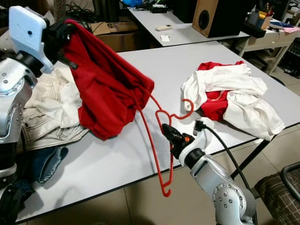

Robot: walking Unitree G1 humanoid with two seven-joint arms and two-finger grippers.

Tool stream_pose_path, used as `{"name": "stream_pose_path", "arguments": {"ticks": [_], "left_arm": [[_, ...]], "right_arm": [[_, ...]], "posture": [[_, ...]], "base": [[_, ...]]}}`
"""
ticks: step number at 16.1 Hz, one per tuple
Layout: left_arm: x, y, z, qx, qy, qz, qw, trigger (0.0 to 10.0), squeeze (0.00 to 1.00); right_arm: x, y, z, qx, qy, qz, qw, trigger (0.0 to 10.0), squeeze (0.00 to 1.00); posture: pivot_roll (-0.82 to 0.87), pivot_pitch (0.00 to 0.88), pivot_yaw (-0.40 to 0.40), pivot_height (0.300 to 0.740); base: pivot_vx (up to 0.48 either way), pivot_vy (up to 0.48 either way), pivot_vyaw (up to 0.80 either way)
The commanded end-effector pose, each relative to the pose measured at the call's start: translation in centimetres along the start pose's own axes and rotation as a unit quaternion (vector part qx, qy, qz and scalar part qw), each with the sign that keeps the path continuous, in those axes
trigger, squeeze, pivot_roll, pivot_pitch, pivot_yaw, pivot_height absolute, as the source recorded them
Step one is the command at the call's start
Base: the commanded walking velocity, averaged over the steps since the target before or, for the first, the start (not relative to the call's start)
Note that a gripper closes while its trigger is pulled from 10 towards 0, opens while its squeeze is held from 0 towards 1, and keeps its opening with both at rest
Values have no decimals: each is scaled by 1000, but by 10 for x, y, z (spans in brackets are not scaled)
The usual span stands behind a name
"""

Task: Hang hanger

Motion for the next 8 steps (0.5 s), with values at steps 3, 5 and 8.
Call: {"name": "stream_pose_path", "arguments": {"ticks": [3, 5, 8], "left_arm": [[6, -4, 20, -59, 20, 14, 998, 78, 0], [-1, -1, 42, -119, 43, -4, 992, 0, 0], [-21, 7, 61, -155, 57, -56, 985, 0, 0]], "right_arm": [[4, 2, -15, 47, 21, 0, 999, 10000, 0], [10, -4, -20, 61, 23, 16, 998, 10000, 0], [14, -12, -24, 72, 26, 19, 997, 10000, 0]], "posture": [[-20, 0, 7, 740], [-19, 0, 7, 740], [-12, 0, 3, 740]], "base": [[0, 0, 0], [0, 0, 0], [0, 0, 0]]}}
Point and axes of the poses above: a point about 5 cm out from each wrist's last joint towards the gripper, its own y axis pointing back from the gripper into the wrist, its own x axis along the axis of the wrist's last joint, z = x × y, the point moved 2 cm from there along -y, pointing out of the wrist towards the gripper, and after that the axes turned 9 degrees about y, right-handed, at the moved point
